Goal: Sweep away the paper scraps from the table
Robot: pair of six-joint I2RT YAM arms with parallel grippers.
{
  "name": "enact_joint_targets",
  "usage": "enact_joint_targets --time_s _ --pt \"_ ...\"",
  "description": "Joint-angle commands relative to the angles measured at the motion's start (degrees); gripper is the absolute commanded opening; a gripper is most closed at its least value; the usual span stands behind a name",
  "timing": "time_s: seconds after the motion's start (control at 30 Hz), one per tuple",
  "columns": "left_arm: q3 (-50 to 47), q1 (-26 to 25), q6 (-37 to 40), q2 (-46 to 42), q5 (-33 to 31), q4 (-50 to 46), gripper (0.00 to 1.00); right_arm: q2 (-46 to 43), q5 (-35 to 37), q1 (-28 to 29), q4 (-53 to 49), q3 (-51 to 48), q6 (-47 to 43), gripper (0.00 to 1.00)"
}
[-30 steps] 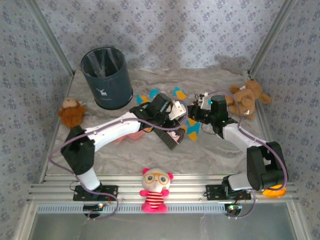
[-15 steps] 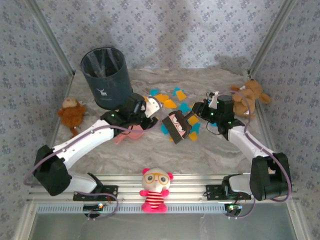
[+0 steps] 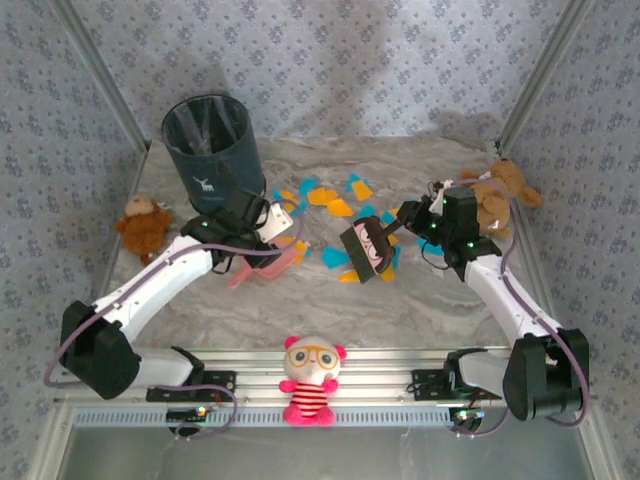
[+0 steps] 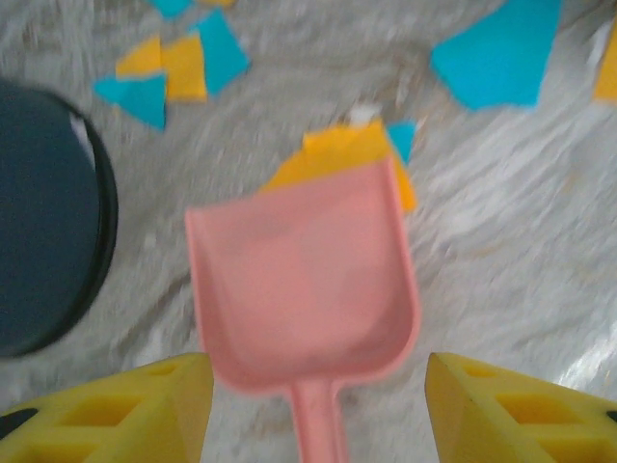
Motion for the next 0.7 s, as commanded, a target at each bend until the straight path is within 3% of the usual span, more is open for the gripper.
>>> enact_joint_targets --time_s 0.0,0.2,0.67 --pt "2.93 1.44 3.04 0.7 -1.43 -11.2 0.61 -2.13 1.59 -0.56 -2.92 2.66 -1.42 0.0" --pt "1.65 4.36 1.21 3.43 -2.32 -17.48 0.62 -2.69 0.53 -1.49 -3.99 3.28 -2.3 0.0" --pt "1.36 10.79 -5.37 12.39 3.66 -17.39 0.67 -2.35 -1.86 -2.64 -4.07 3.3 -2.22 0.0"
